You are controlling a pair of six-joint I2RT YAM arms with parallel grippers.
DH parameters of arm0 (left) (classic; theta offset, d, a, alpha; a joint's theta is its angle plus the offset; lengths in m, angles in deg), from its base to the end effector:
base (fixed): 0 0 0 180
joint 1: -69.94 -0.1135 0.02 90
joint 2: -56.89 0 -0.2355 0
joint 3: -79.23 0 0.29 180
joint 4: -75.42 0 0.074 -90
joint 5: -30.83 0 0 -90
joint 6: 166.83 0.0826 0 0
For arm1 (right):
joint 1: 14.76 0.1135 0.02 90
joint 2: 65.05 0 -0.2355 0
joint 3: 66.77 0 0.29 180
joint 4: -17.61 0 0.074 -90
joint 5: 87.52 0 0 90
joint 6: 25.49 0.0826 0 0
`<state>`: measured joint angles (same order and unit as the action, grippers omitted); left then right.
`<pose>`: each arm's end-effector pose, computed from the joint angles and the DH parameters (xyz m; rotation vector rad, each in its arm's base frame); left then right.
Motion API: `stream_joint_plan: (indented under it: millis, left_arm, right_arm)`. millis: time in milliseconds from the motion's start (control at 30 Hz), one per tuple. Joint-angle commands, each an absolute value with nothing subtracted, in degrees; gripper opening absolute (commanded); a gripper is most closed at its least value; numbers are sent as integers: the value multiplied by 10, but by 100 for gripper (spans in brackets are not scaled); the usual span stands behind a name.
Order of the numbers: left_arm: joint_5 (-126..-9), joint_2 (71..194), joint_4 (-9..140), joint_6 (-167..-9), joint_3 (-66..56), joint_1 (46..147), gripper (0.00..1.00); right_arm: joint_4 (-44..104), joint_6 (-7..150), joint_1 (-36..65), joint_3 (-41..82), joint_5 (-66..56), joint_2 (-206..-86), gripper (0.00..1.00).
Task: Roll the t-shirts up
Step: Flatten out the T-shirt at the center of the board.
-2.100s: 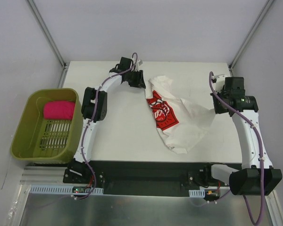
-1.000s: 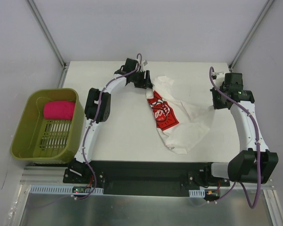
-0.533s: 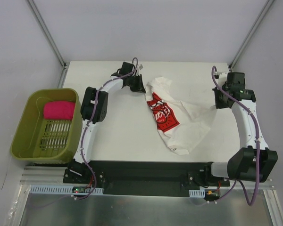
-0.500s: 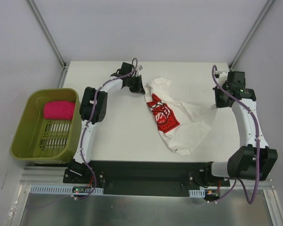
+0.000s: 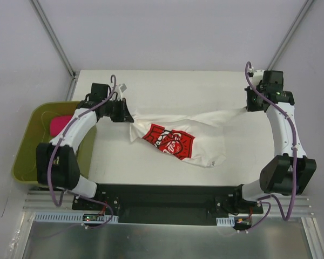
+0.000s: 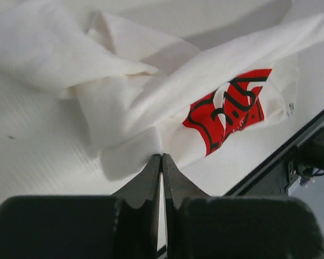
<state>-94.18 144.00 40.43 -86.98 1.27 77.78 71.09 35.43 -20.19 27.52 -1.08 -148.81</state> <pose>0.3859 -0.1010 0.2039 0.2609 2.3101 -0.8703 0.3927 -0.0322 0.2940 -0.5083 2.2739 -0.2317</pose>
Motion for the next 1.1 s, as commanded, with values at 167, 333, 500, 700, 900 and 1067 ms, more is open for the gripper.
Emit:
stream_joint_plan:
  millis: [167,333,500,700,900,1067]
  left_arm:
    - [-864,1391,318,-689,-48,793,57]
    - [-787,1513,263,-583,-143,792,61]
    - [-742,1536,213,-558,-121,789,64]
    - [-825,1486,190,-538,-46,789,64]
    - [-866,1423,173,-460,51,799,67]
    - [-820,1405,182,-407,106,831,67]
  right_arm:
    - [702,375,-207,282,-38,-1490,1]
    - [704,378,-207,302,-53,-1501,1]
    - [698,362,-207,297,-40,-1485,1]
    - [692,359,-208,243,-39,-1446,1]
    - [691,362,-208,222,-40,-1433,1]
    - [688,370,-208,221,-48,-1437,1]
